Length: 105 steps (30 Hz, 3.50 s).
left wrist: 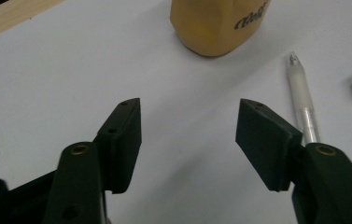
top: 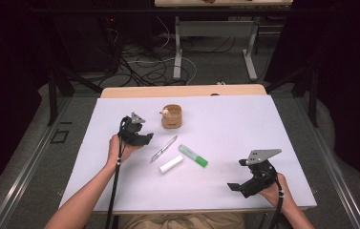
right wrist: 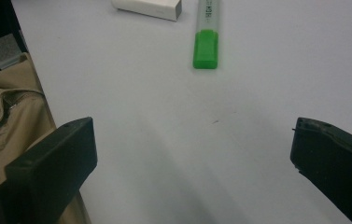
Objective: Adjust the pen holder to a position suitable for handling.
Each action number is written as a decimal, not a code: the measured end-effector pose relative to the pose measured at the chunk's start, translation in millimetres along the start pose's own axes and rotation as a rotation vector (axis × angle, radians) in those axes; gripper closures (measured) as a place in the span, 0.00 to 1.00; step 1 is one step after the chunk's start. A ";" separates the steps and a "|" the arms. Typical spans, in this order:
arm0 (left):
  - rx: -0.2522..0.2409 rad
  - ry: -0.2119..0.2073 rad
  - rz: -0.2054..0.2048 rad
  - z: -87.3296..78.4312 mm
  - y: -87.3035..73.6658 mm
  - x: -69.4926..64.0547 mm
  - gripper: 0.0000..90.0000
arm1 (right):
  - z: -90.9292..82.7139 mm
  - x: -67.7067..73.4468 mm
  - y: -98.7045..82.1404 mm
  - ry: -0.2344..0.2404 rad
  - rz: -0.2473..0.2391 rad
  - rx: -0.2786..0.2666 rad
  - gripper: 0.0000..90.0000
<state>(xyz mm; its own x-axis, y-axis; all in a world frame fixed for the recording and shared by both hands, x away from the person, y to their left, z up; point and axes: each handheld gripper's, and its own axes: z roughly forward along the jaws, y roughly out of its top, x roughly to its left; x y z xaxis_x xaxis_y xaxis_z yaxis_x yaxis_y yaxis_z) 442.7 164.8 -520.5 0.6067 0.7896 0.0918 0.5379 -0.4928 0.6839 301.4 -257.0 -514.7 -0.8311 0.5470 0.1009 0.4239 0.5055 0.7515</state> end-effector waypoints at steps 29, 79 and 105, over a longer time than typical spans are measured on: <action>-0.027 -0.005 -0.089 65.7 41.4 9.6 1.00 | 0.6 0.4 0.2 0.000 -0.003 -0.001 0.01; -0.049 -0.075 -0.094 79.8 56.2 -17.3 1.00 | 1.8 1.5 0.6 0.011 0.003 0.004 0.01; -0.053 -0.068 -0.078 85.1 63.2 -28.3 1.00 | 1.2 2.1 0.5 0.012 0.010 0.001 0.01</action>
<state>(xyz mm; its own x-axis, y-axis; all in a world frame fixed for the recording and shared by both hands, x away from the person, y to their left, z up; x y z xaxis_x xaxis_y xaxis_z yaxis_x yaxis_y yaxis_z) 509.4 80.3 -541.5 0.6034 0.7974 -0.0110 0.5544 -0.4096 0.7245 300.3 -254.8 -514.8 -0.8313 0.5435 0.1161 0.4322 0.5008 0.7499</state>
